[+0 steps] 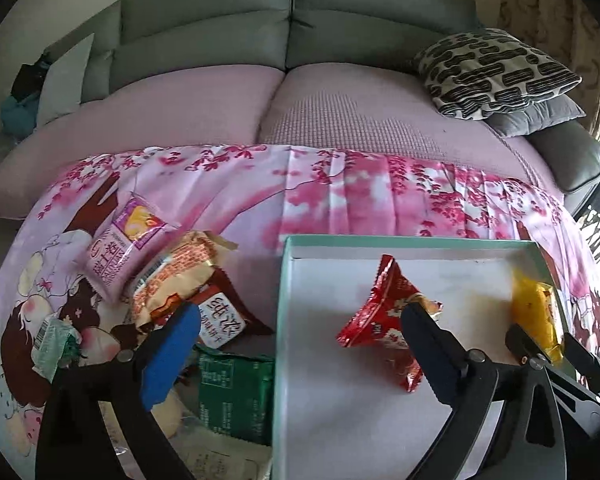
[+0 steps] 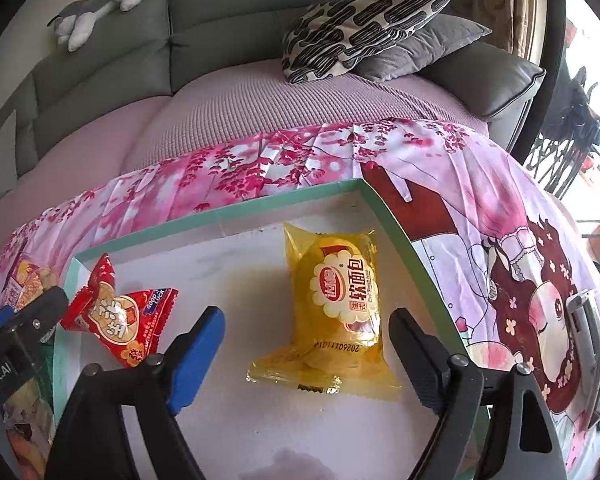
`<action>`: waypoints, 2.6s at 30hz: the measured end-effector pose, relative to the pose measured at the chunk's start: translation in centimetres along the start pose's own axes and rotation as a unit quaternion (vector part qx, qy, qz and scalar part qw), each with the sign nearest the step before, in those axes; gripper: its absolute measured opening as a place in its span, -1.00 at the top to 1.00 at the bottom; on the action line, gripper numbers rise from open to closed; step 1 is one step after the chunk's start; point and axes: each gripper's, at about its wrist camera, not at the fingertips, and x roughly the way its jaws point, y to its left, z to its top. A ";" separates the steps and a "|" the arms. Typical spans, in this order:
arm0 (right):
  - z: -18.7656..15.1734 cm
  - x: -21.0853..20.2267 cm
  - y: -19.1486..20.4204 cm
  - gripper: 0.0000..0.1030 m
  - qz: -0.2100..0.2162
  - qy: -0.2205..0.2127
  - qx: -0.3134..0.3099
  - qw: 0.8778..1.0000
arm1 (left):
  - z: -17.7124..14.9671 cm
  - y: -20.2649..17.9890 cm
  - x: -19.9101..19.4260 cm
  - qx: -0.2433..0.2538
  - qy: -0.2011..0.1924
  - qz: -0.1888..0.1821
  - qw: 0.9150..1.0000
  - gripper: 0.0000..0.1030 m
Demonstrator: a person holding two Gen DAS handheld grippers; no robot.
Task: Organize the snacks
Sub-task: 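Open the right gripper over the box while the left gripper releases the red bag, then move both open grippers back from the box toward the snack pile, then grasp the pudding cup with the right gripper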
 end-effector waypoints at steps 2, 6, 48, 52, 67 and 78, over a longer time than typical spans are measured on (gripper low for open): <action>0.0 0.1 -0.1 -0.78 0.000 0.001 0.003 1.000 | -0.1 0.2 -0.1 0.000 -0.001 0.008 1.000 -0.95; -0.2 -0.3 -0.2 -1.00 0.001 -0.005 0.004 1.000 | -0.3 0.7 -0.3 -0.004 0.000 0.017 1.000 -0.95; -8.1 -9.7 7.3 -1.00 0.061 -0.021 -0.093 0.994 | -8.6 14.9 -11.0 -0.067 -0.014 0.086 0.994 -0.95; -8.8 -9.9 8.9 -1.00 0.081 -0.014 -0.109 0.991 | -9.6 17.1 -11.4 -0.084 -0.008 0.083 0.993 -0.95; -11.2 -10.3 16.4 -1.00 0.155 0.013 -0.172 0.973 | -13.0 24.8 -13.1 -0.123 0.017 0.122 0.985 -0.95; -13.0 -10.0 20.5 -1.00 0.196 0.041 -0.216 0.956 | -14.3 27.1 -12.2 -0.141 0.032 0.115 0.983 -0.95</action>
